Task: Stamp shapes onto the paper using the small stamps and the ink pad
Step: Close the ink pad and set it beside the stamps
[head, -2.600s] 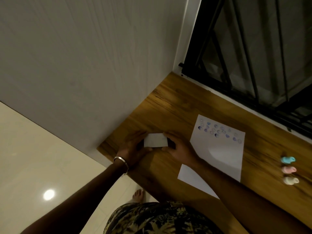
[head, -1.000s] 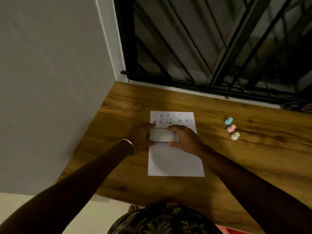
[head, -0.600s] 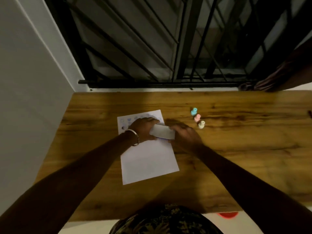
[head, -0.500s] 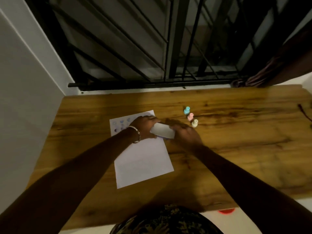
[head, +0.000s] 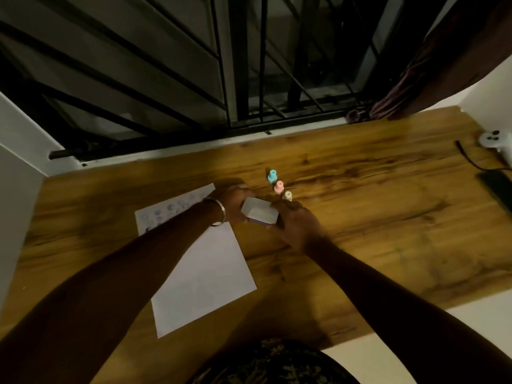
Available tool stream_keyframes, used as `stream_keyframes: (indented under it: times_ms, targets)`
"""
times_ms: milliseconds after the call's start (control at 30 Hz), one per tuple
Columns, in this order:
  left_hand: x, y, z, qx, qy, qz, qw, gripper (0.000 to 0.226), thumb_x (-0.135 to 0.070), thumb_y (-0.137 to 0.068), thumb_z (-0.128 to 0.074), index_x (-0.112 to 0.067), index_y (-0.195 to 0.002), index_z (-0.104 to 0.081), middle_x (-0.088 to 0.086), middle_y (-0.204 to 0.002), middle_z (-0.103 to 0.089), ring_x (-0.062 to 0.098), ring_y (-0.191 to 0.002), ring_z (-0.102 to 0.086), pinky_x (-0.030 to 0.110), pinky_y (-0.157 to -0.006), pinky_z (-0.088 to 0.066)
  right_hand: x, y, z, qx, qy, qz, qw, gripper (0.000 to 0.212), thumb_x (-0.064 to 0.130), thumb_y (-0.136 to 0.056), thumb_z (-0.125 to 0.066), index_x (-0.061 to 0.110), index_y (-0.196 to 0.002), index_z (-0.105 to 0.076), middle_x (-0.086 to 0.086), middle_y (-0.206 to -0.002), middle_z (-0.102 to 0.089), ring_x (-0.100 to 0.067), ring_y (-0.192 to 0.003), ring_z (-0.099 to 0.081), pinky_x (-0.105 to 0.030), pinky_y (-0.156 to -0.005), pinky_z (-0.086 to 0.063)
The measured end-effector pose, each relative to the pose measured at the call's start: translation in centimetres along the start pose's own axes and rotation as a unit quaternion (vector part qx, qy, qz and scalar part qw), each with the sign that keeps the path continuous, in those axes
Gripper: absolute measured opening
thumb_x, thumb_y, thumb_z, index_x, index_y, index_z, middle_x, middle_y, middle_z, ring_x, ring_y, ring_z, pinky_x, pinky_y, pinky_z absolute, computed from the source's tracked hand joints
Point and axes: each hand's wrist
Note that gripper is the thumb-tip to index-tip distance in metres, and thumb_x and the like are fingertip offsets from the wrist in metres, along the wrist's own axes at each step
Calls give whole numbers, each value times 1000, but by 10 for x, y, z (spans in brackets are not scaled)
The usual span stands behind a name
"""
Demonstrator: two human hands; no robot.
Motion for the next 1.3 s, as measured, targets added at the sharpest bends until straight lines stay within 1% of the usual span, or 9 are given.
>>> stream_keyframes:
  times_ms: [167, 300, 433, 567, 667, 833, 1000, 1100, 1300]
  targets:
    - [7, -9, 1, 24, -31, 14, 999, 70, -30, -69, -82, -22, -131, -50, 5, -142, -36, 29, -125, -46, 43, -102, -47, -3, -2, -8, 1, 35, 8, 999, 58, 52, -86, -57, 20, -133, -48, -8, -136, -55, -28, -122, -52, -40, -94, -51]
    - [10, -12, 1, 14, -17, 32, 999, 72, -26, -74, -77, -24, -138, -44, 5, -147, -32, 31, -129, -43, 46, -102, -47, -4, 0, -14, -23, 51, 29, 998, 56, 50, -88, -53, 15, -132, -53, -11, -141, -49, -32, -122, -53, -41, -91, -53]
    - [4, -18, 2, -32, 4, 25, 999, 63, -28, -81, -71, -20, -138, -45, 9, -147, -41, 32, -131, -44, 47, -103, -47, -1, -1, -16, -25, 51, 26, 998, 49, 46, -91, -52, 15, -130, -54, -12, -140, -49, -31, -117, -57, -40, -87, -55]
    - [-4, -21, 3, -63, 48, 39, 996, 49, -23, -84, -70, -16, -129, -53, 10, -132, -57, 31, -119, -56, 42, -96, -52, 3, -5, -16, -26, 38, 23, 999, 41, 38, -93, -54, 15, -126, -55, -11, -137, -51, -31, -114, -59, -39, -86, -57]
    - [-7, -22, 4, -79, 77, 57, 992, 42, -19, -84, -68, -15, -124, -55, 11, -122, -63, 30, -112, -60, 41, -92, -54, 7, -7, -17, -24, 43, 20, 999, 38, 35, -93, -56, 15, -125, -56, -11, -135, -53, -31, -114, -59, -39, -86, -57]
    - [-13, -26, 2, -105, 137, 90, 981, 42, -11, -85, -66, -11, -126, -55, 14, -118, -65, 32, -109, -61, 43, -91, -54, 11, -11, -16, -29, 40, 0, 999, 37, 34, -92, -58, 13, -122, -57, -14, -134, -55, -32, -113, -60, -40, -83, -58]
    - [-14, -28, -2, -121, 146, 101, 977, 42, -10, -88, -61, -12, -129, -52, 14, -119, -64, 31, -109, -61, 41, -93, -53, 13, -13, -16, -30, 29, -9, 999, 36, 35, -93, -56, 13, -120, -56, -13, -136, -52, -30, -115, -59, -38, -84, -58]
    - [-12, -24, -5, -124, 154, 104, 975, 46, -8, -87, -63, -15, -131, -50, 13, -124, -62, 31, -114, -60, 41, -96, -51, 14, -12, -15, -35, 28, -9, 999, 36, 37, -93, -56, 14, -120, -55, -11, -134, -53, -29, -111, -60, -37, -82, -58]
    - [11, 19, -16, -178, 137, 139, 964, 46, -26, -90, -59, -24, -134, -47, 9, -128, -60, 30, -118, -56, 43, -95, -50, 26, -5, -20, -37, 22, 24, 999, 35, 35, -96, -49, 17, -126, -53, -9, -129, -57, -29, -106, -62, -38, -83, -57]
Point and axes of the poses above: each hand's wrist, its own y-axis away from the middle knuckle, its own z-axis out of the back of the hand, x = y × z
